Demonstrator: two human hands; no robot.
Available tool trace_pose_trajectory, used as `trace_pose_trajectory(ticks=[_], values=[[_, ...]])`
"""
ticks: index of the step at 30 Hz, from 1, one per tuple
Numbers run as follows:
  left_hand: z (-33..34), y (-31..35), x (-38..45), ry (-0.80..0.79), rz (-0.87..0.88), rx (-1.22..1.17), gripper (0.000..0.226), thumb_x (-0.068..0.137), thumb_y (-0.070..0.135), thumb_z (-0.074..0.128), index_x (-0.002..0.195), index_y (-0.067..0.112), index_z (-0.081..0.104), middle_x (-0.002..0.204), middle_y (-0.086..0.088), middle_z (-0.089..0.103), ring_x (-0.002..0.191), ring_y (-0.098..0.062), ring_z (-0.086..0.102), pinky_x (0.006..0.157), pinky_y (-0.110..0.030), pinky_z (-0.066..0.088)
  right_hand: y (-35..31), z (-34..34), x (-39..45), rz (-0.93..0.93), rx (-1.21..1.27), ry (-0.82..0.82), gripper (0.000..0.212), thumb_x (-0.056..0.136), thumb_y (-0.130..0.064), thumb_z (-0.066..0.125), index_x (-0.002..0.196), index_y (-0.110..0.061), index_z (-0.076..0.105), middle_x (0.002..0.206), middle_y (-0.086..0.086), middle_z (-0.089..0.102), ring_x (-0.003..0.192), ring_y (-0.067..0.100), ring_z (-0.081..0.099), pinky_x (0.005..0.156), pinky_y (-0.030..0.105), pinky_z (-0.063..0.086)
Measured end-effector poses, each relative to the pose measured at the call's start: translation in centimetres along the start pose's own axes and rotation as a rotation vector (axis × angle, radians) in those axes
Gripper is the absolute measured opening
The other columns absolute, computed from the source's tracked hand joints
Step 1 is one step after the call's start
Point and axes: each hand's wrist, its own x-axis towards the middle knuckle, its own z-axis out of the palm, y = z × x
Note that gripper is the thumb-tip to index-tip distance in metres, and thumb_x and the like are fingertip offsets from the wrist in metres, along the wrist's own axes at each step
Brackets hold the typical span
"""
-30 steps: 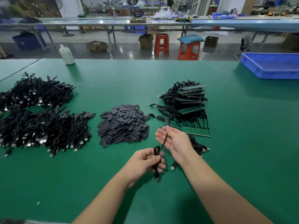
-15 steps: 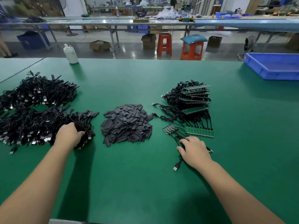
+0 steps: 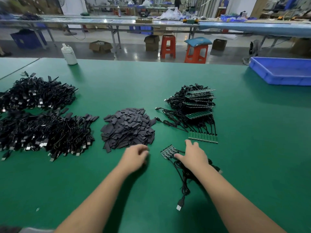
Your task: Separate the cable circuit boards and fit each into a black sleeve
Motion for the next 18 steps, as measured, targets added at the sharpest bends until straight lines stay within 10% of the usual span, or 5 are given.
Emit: trace_pose_trajectory(ticks=[9, 13, 18], values=[[5.9, 4.4, -0.1, -0.057, -0.28, -0.63, 0.045, 0.096, 0.001, 0.057, 0.139, -0.001, 0.044, 0.092, -0.011, 0.065, 0.063, -0.017, 0.062, 0.052, -0.025, 0.051, -1.0, 1.0, 1.0, 0.018, 0.249, -0.029, 0.062, 0.084, -0.056, 0.068, 0.13, -0.016, 0.057, 0.125, 0.006, 0.063, 0.124, 0.027, 0.049, 0.097, 0.039, 0.047], [6.2, 4.4, -0.4, -0.019, -0.268, -0.548, 0.012, 0.093, 0.021, 0.067, 0.099, 0.011, 0.066, 0.065, -0.002, 0.061, 0.043, -0.009, 0.047, 0.043, -0.017, 0.037, -0.7, 0.1, 1.3, 0.04, 0.489, -0.019, 0.039, 0.083, -0.046, 0.073, 0.114, -0.024, 0.064, 0.114, 0.002, 0.067, 0.1, 0.022, 0.061, 0.084, 0.033, 0.049], [6.3, 4.1, -0.4, -0.022, -0.224, -0.572, 0.028, 0.096, 0.028, 0.061, 0.08, 0.007, 0.068, 0.071, -0.021, 0.07, 0.047, -0.021, 0.047, 0.041, -0.024, 0.032, -1.1, -0.6, 0.7, -0.09, 0.341, 0.107, 0.027, 0.081, -0.054, 0.07, 0.089, -0.033, 0.056, 0.104, -0.003, 0.052, 0.103, 0.018, 0.048, 0.085, 0.035, 0.044]])
